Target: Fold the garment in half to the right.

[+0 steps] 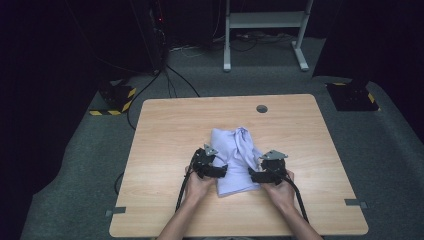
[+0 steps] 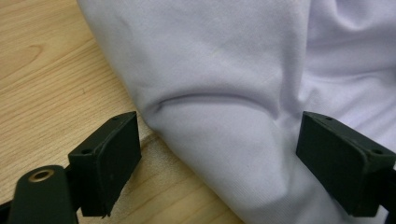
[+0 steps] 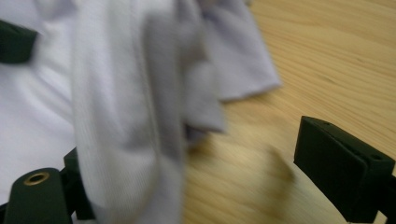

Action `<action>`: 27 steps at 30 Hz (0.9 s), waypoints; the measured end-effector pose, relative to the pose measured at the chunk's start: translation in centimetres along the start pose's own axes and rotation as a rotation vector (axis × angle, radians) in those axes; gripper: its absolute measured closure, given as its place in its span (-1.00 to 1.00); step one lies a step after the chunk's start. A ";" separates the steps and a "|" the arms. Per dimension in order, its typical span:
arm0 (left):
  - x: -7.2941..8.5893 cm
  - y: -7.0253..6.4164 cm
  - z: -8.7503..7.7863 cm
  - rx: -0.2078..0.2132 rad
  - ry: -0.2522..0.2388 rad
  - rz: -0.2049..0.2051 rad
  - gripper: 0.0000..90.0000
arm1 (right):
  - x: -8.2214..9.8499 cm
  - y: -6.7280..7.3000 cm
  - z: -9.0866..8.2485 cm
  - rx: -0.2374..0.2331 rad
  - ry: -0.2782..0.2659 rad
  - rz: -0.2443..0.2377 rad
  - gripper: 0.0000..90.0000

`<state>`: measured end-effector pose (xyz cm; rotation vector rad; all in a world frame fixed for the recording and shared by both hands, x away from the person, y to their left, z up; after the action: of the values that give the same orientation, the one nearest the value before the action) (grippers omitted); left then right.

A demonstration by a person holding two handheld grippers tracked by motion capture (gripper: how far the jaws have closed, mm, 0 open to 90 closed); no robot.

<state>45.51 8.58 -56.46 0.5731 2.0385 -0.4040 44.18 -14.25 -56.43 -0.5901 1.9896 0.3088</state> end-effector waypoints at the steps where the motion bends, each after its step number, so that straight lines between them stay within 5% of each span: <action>1: 0.0 0.1 0.0 0.005 0.000 0.002 -0.69 | 0.3 -0.5 -0.2 0.002 0.009 0.002 -0.72; 7: -0.2 0.8 -0.2 0.036 0.012 -0.003 -0.69 | 1.3 -2.6 -2.1 0.022 0.025 0.010 -0.73; 13: -1.6 1.6 -1.0 0.022 -0.094 -0.079 -0.72 | -0.9 -1.5 -2.7 -0.017 -0.065 0.011 -0.71; 17: -1.9 1.8 0.0 -0.045 -0.078 -0.068 -0.71 | -3.0 0.6 -1.5 -0.076 -0.090 -0.006 -0.72; 21: -1.8 1.6 0.9 -0.053 -0.059 -0.066 -0.72 | -3.5 1.9 0.7 -0.084 -0.065 -0.023 -0.71; 27: -1.2 1.8 1.1 -0.057 -0.029 -0.042 -0.69 | -1.7 -0.3 2.3 -0.011 0.020 0.039 -0.75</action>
<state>47.80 9.22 -56.12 0.4882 2.0299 -0.3760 46.75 -12.97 -56.02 -0.5641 2.0213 0.3388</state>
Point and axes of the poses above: each handheld gripper's, and its own axes: z roughly forward along the jaws, x roughly out of its underside, y roughly to its left, the point moved 4 cm from there along z, roughly forward along the jaws, and after that the axes turned 15 degrees about -y, right-handed, at the moved point
